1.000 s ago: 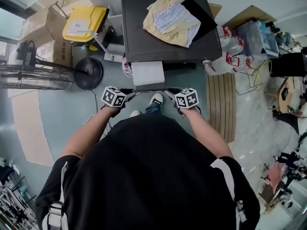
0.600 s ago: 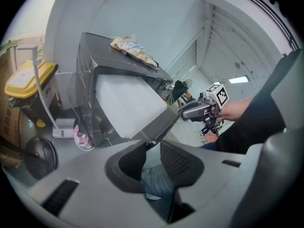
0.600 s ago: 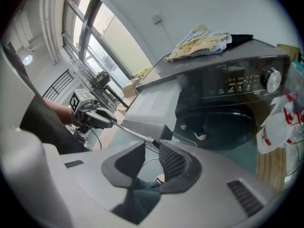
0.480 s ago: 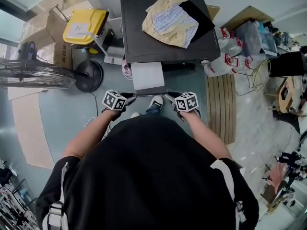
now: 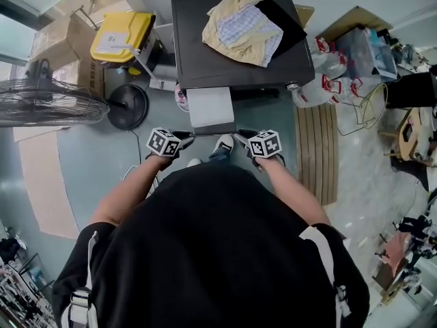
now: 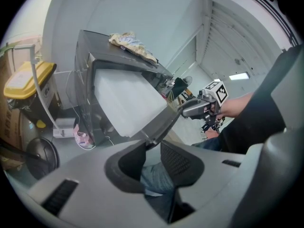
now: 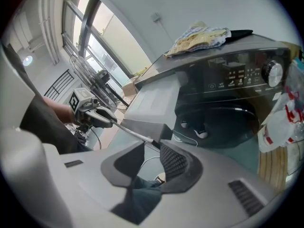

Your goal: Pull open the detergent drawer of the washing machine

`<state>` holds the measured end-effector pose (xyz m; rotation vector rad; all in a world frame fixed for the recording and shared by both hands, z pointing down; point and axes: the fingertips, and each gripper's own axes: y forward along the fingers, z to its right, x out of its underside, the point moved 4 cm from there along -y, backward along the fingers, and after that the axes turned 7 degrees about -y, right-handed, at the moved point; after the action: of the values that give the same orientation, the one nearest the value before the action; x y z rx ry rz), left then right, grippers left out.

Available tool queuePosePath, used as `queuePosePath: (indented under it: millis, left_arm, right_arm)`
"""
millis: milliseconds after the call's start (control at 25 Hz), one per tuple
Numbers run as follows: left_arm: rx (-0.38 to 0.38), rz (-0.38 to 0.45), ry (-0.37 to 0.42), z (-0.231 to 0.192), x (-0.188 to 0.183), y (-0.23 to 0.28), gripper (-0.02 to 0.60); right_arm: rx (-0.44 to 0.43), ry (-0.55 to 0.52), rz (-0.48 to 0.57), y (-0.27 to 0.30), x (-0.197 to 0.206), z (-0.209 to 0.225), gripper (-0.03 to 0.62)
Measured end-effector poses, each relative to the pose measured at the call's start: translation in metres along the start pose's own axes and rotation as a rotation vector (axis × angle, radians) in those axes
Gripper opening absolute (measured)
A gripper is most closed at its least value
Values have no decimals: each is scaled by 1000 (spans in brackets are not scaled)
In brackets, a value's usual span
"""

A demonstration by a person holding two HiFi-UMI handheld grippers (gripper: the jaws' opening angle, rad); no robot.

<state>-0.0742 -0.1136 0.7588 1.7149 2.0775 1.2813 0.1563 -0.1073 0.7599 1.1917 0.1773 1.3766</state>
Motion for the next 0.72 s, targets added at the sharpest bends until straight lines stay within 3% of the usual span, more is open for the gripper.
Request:
queuePosePath:
  millis: [720]
  left_arm:
    - [-17,33,35,4,-3,-10,103]
  right_arm:
    - [8,23,46,-8,0,-6,121]
